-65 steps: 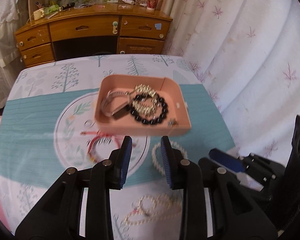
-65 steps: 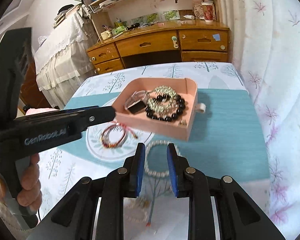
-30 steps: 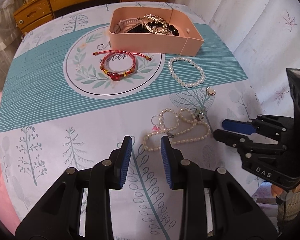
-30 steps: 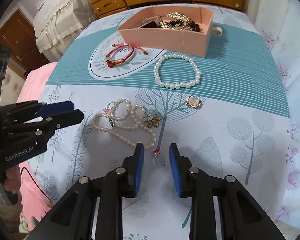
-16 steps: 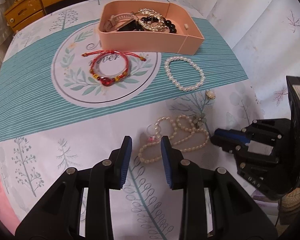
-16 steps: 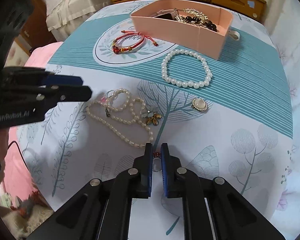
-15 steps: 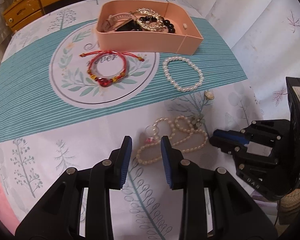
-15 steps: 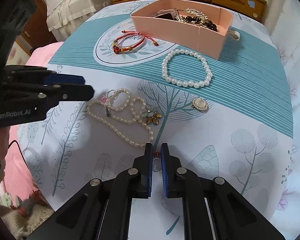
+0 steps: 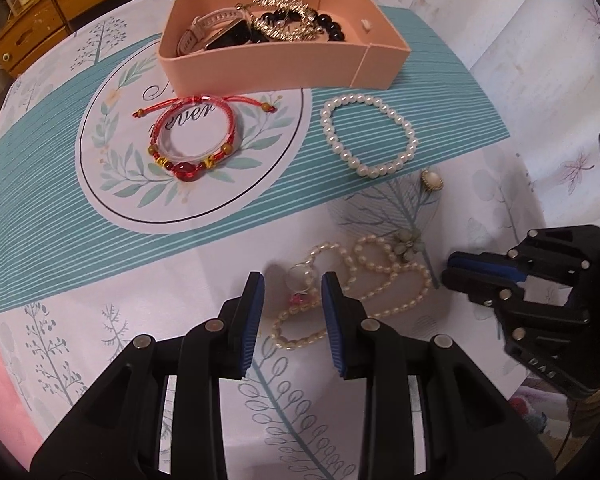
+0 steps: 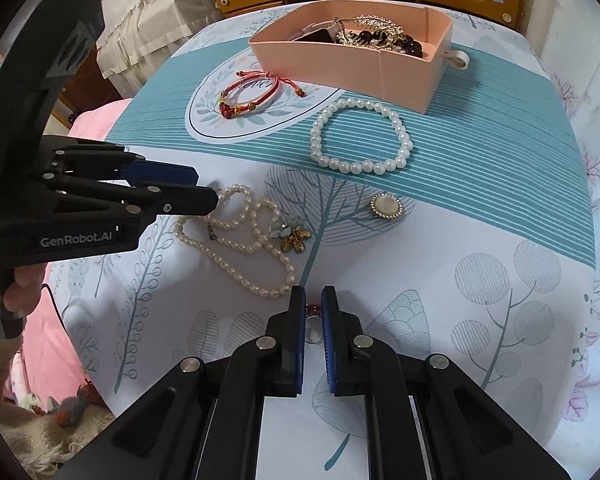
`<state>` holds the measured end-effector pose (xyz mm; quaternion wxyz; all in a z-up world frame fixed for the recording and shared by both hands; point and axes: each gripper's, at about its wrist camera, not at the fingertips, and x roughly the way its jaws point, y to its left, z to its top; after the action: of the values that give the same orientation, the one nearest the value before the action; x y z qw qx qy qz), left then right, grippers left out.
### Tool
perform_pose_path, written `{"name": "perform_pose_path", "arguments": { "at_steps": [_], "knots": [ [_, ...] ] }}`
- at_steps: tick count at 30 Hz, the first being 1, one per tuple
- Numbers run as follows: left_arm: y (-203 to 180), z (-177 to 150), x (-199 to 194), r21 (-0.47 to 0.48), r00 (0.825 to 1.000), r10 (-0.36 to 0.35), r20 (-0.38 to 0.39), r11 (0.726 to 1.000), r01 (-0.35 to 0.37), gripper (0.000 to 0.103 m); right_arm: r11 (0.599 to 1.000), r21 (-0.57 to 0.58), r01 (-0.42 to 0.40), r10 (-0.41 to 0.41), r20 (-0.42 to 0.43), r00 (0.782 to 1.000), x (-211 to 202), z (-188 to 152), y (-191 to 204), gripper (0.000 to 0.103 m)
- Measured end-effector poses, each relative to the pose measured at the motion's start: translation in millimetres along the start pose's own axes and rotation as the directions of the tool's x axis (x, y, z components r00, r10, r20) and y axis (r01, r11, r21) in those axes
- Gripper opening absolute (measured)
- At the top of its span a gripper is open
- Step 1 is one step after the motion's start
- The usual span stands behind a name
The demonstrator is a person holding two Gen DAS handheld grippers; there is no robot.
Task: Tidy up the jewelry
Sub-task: 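Grasp the silver ring with the left gripper while the right grasps a small red charm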
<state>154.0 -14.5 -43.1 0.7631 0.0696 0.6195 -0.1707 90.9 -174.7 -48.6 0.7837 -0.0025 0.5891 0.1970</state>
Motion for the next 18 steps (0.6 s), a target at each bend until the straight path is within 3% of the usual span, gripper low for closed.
{"name": "perform_pose_path", "arguments": {
  "at_steps": [14, 18],
  "knots": [
    [15, -3, 7, -0.005, 1.000, 0.023, -0.016, 1.000, -0.023, 0.025, 1.000, 0.013, -0.023, 0.023, 0.016, 1.000, 0, -1, 0, 0.009],
    [5, 0, 9, 0.030, 0.999, 0.037, -0.024, 0.999, -0.037, 0.015, 0.999, 0.019, -0.026, 0.026, 0.015, 1.000, 0, -1, 0, 0.009]
  ]
}}
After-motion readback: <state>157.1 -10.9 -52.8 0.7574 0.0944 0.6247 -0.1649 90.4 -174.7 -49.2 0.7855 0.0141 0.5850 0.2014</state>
